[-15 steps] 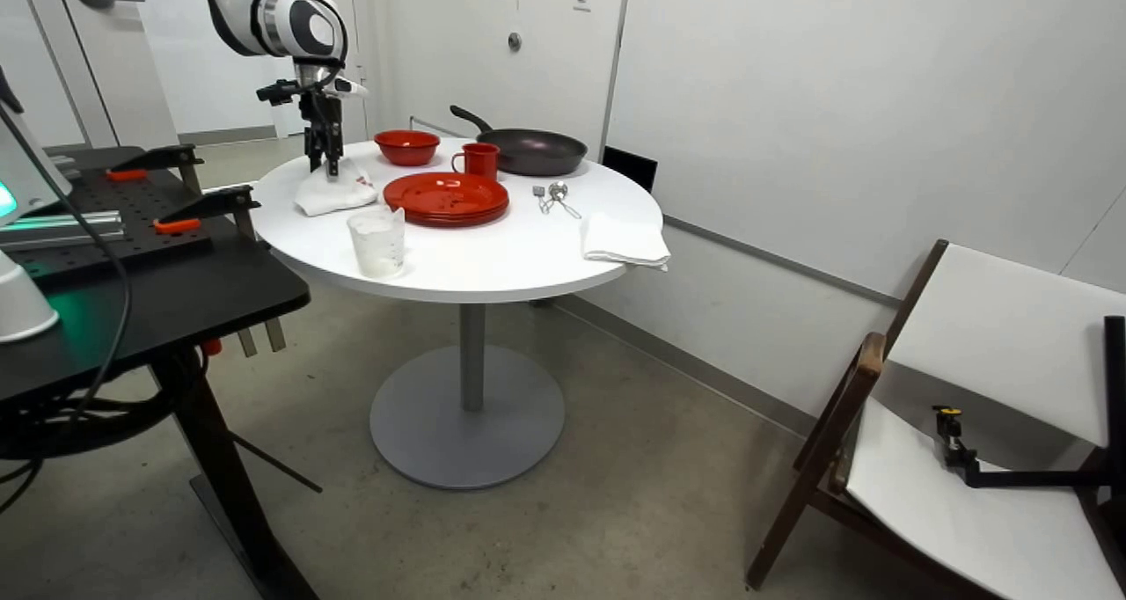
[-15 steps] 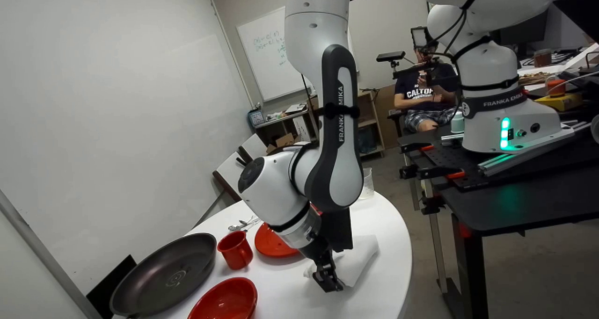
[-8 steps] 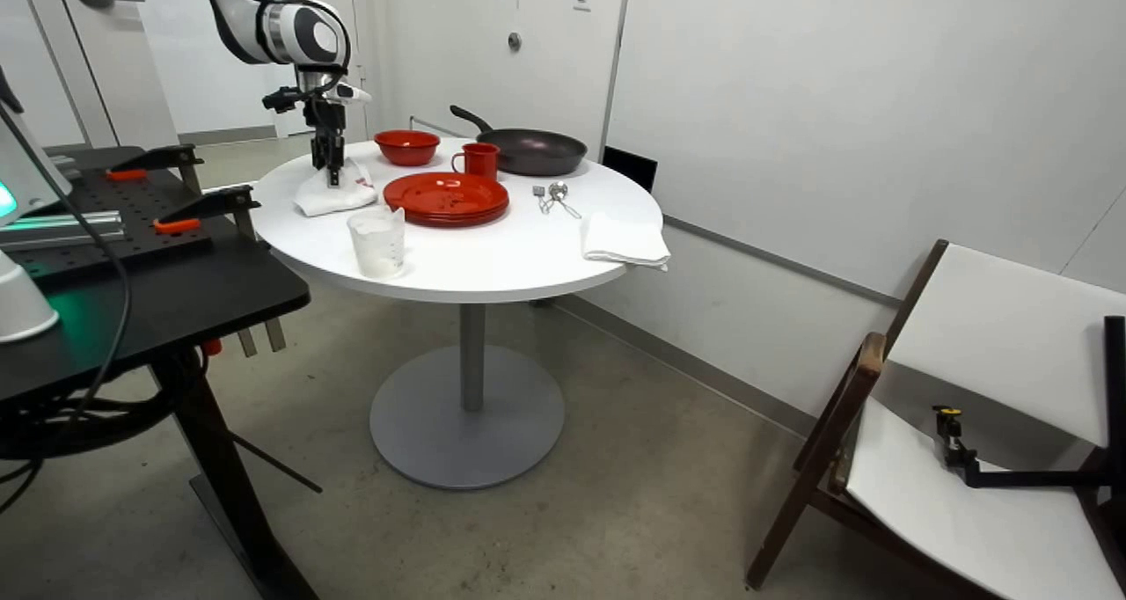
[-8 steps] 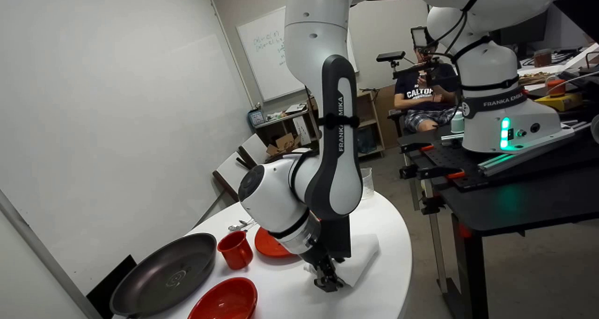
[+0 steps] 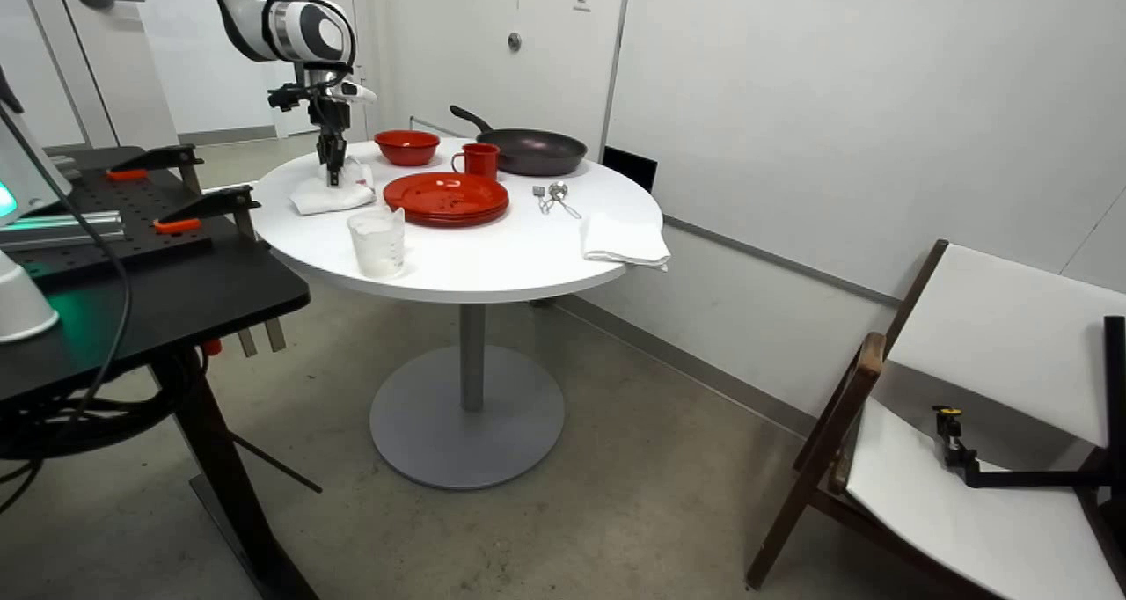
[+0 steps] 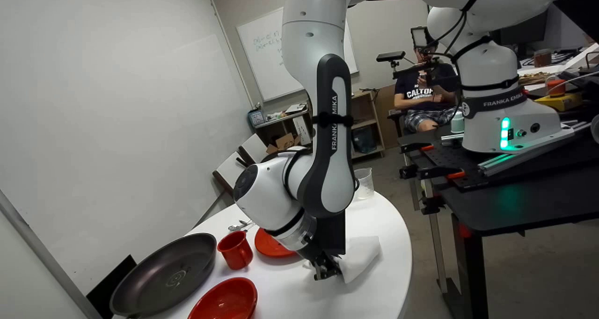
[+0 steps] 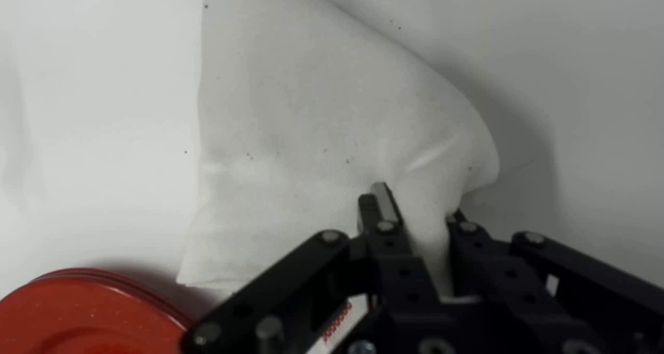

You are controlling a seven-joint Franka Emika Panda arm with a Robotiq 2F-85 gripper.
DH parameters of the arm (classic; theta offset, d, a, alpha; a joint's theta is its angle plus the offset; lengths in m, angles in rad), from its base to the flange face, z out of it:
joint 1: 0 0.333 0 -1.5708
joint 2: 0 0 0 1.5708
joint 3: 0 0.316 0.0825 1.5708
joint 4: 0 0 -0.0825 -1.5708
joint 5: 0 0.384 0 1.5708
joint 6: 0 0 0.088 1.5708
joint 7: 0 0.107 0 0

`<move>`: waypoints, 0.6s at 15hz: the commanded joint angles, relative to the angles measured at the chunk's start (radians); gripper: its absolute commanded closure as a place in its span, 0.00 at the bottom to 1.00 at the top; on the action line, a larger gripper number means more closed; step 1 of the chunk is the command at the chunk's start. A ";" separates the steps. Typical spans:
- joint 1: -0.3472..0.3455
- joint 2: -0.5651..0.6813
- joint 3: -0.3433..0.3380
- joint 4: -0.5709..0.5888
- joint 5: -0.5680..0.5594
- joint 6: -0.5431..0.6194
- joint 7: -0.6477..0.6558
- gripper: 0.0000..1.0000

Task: Pick up the cloth and wipe the plate

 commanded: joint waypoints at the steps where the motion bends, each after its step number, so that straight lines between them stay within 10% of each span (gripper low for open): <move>1: -0.014 0.011 0.013 0.022 -0.005 -0.015 0.014 0.95; 9: -0.066 -0.200 0.021 -0.058 -0.012 -0.152 -0.029 0.95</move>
